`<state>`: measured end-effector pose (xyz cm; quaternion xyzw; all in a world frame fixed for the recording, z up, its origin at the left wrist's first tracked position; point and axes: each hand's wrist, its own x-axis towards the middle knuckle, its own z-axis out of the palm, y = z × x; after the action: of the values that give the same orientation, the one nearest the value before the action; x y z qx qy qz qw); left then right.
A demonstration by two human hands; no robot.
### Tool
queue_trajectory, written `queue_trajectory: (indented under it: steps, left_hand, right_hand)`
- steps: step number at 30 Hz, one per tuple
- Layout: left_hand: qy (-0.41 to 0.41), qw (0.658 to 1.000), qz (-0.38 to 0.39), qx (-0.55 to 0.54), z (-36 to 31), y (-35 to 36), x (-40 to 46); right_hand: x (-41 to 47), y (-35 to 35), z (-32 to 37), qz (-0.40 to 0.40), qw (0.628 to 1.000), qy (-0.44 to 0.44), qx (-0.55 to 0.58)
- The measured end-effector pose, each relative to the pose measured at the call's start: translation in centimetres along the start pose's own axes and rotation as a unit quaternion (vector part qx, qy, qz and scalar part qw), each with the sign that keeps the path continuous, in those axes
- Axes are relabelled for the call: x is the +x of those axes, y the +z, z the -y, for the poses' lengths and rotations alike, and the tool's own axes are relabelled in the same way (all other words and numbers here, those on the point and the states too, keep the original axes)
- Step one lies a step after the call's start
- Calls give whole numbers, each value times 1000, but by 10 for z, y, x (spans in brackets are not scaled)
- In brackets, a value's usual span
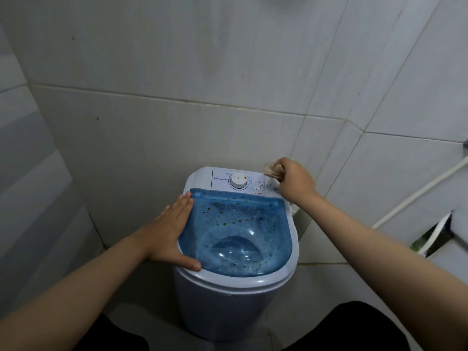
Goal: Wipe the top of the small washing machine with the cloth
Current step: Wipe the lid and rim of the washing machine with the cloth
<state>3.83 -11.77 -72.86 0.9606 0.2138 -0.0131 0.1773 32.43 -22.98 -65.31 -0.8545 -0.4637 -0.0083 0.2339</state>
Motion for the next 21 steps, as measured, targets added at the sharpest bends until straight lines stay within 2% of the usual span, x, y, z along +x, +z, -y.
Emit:
queue_trajectory:
  steps: [5,10,15,21]
  left_hand:
    - [2,1000,-8,-3,2,2,1]
    - [5,1000,-8,-4,3,3,3]
    - [6,1000,-9,-4,3,1,3]
    - [4,1000,-7,-5,1,1,1]
  right_hand:
    - [29,29,-1,51,986,-81,-134]
    - [19,42,-12,41,977,-117,-172]
    - [1,35,-23,72,964,-167,-193]
    - [-15,25,-23,117,947,-178,-239]
